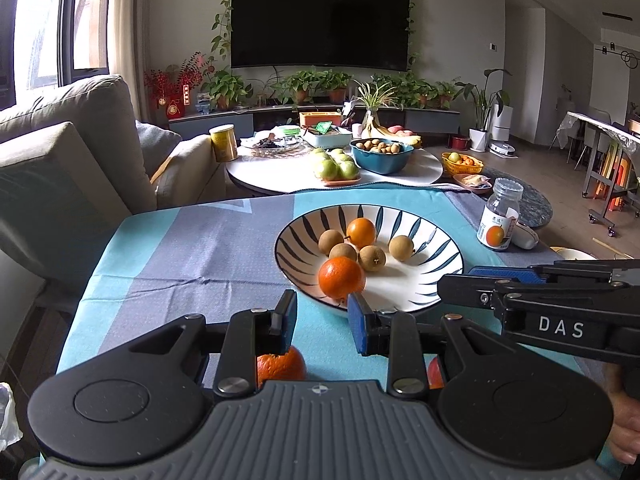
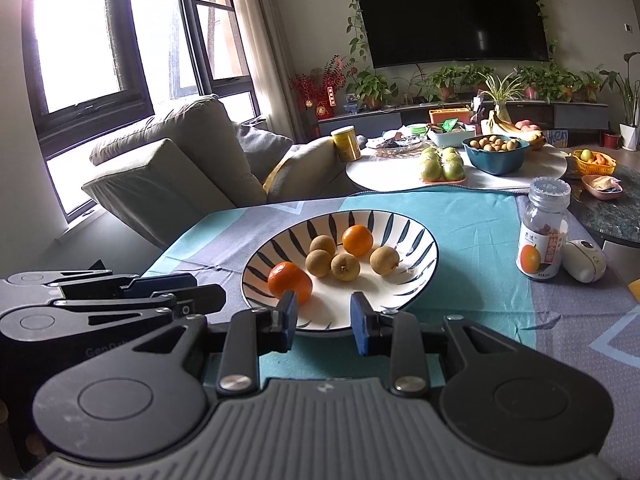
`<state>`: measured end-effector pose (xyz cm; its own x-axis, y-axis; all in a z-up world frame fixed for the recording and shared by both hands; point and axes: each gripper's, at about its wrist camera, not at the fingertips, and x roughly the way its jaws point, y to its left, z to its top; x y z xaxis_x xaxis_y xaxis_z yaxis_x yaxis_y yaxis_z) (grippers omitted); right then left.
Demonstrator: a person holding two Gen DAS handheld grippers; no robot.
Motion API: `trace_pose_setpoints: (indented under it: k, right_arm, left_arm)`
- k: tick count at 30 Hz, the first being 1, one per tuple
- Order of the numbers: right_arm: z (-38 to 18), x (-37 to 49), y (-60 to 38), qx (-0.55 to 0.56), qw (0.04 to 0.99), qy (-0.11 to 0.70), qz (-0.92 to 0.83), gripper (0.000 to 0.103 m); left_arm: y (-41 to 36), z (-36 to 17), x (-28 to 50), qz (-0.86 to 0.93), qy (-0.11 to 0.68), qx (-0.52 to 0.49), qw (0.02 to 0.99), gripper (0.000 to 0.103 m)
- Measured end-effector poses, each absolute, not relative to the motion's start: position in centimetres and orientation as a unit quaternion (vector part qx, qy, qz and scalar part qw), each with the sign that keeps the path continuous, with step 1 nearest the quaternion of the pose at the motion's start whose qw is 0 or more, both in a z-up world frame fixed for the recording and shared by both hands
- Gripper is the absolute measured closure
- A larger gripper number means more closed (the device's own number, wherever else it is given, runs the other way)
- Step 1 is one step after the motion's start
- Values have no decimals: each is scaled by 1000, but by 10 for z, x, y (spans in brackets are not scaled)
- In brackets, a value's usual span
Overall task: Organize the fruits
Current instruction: 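Move both open tools back toward the fruit on the cloth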
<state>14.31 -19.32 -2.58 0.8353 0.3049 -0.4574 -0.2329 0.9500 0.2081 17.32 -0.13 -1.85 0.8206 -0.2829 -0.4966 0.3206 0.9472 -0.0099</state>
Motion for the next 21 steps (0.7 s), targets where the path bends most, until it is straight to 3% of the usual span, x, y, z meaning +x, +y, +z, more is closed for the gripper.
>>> trace_pose_setpoints:
  k: [21]
  right_arm:
    - [-30,111,-177,50,952,258,158,25]
  left_arm:
    - [26,-20,135,-142,254,29,956,77]
